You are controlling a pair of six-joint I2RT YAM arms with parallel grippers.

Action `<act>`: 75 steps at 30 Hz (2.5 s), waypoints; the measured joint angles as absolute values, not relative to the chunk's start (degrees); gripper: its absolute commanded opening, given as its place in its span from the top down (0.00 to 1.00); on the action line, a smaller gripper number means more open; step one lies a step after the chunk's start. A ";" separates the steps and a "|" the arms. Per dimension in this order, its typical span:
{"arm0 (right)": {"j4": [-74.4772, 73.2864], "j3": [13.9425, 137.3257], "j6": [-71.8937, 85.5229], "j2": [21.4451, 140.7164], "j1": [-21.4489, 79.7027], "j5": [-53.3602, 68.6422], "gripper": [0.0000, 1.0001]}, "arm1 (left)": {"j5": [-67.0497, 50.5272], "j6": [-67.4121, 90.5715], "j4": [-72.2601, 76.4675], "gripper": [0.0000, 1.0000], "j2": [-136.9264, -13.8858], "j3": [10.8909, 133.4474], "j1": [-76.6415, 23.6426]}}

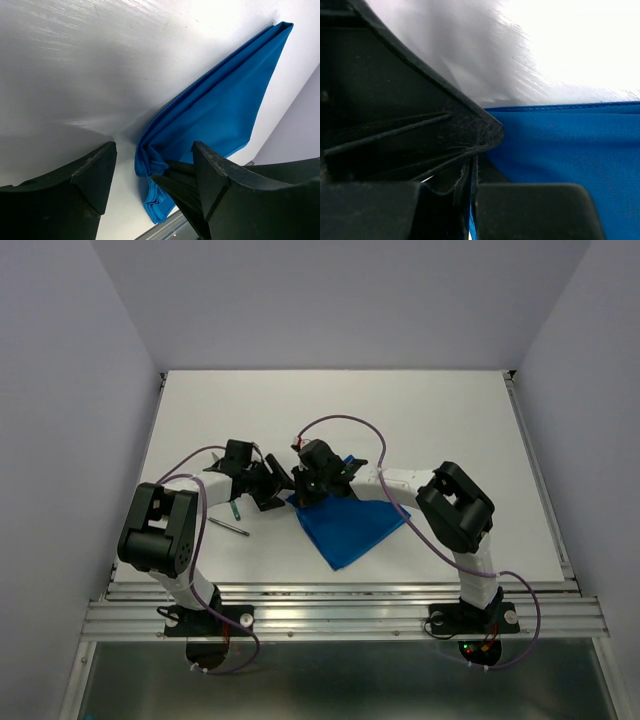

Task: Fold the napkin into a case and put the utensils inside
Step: Smooth out the lower triangle-folded napkin at the center of the board.

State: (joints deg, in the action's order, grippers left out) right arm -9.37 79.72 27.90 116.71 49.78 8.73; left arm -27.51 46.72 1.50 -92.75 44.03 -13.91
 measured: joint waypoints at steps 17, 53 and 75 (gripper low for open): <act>-9.67 79.66 27.62 115.48 49.78 9.26 0.53 | -29.56 47.51 4.03 1.00 -95.92 44.03 -15.05; -9.06 68.60 5.91 108.44 64.95 -21.28 0.17 | -26.04 50.13 -3.36 1.00 -96.05 45.89 -15.07; -3.29 70.74 7.97 114.06 65.45 -30.52 0.44 | -25.67 50.46 -3.86 1.00 -96.05 45.89 -15.07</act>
State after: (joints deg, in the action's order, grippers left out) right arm -3.29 70.74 7.97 114.06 65.45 -30.52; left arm -25.67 50.46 -3.86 -96.05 45.89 -15.07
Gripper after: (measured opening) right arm 0.577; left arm 0.058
